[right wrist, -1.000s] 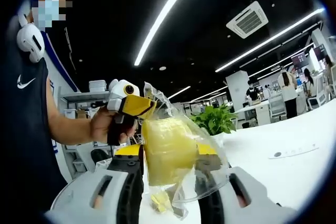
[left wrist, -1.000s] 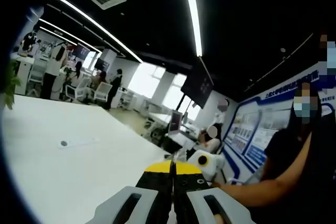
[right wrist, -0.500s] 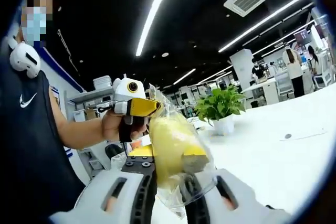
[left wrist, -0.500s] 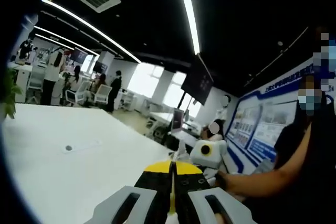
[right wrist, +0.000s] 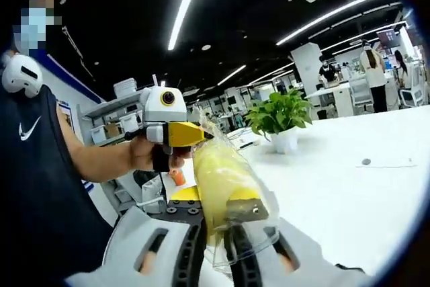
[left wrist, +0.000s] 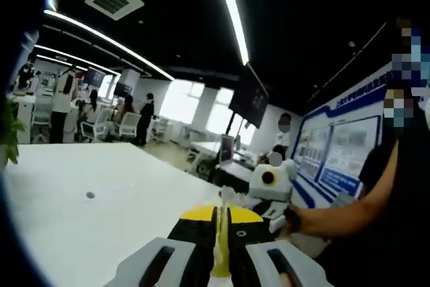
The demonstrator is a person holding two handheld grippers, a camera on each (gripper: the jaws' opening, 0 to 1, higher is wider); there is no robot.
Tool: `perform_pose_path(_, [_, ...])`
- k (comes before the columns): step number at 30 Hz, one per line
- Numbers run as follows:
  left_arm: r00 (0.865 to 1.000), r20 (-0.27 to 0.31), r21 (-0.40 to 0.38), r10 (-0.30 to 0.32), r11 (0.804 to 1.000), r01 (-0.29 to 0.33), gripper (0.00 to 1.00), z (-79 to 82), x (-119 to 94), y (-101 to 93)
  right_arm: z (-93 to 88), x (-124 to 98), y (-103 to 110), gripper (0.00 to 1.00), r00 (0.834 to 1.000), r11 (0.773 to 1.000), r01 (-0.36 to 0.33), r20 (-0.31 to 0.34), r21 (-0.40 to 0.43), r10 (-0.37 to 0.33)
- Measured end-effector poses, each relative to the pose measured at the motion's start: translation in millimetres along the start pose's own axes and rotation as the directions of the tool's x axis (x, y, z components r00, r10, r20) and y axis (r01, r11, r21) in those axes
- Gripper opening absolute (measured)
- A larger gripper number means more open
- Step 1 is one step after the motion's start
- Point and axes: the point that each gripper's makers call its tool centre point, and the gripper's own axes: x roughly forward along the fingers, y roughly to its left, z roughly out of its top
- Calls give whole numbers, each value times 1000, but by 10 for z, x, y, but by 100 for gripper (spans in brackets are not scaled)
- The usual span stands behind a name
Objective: Compare the silicone blocks by pressing each to a similar depth, holding the contact briefly, and releasing to observe deformation and rebound differences across the visible hardness samples.
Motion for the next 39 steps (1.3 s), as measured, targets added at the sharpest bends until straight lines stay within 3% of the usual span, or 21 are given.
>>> perform_pose_path(2, [1000, -20, -1, -16, 1000, 16, 0, -26, -16, -33, -28, -12, 0, 4, 1000, 1000, -1, -11, 2, 1])
perform_pose_path(6, [999, -34, 72, -20, 997, 22, 0, -72, -29, -58, -76, -12, 28, 4, 999, 1000, -11, -33, 18, 11])
perform_pose_path(14, [999, -46, 52, 5, 999, -3, 0, -154, -14, -27, -156, -39, 17, 4, 997, 1000, -4, -83, 20, 5])
perform_pose_path(18, [998, -63, 98, 7, 995, -1, 0, -230, -15, -51, -203, -56, 15, 3, 994, 1000, -1, -108, 13, 3])
perform_pose_path(20, [993, -106, 163, 50, 986, -33, 0, -312, -24, -13, -258, -40, 30, 3, 990, 999, 2, -139, 34, 3])
perform_pose_path(21, [992, -114, 158, 51, 987, -32, 0, -325, -22, -12, -282, -35, 28, 3, 988, 1000, 5, -152, 26, -1])
perform_pose_path(23, [993, -104, 114, 47, 993, -35, 0, -309, -28, 4, -278, -42, 26, 3, 990, 999, 5, -141, 32, 0])
perform_pose_path(26, [995, -85, 142, 47, 989, -35, 0, -284, -35, -3, -260, -40, 28, 2, 991, 999, 4, -134, 36, 0])
perform_pose_path(29, [993, -77, 206, 86, 976, -68, 0, -271, -11, 25, -253, -38, 22, 2, 991, 999, 12, -132, 46, -6])
perform_pose_path(34, [995, -63, 154, 76, 986, -65, 0, -281, -10, -6, -256, -70, 43, 3, 991, 999, 10, -133, 48, -4])
perform_pose_path(39, [997, -31, 171, 65, 984, -59, 0, -237, 27, -72, -211, -136, 42, 4, 994, 998, 8, -113, 57, -2])
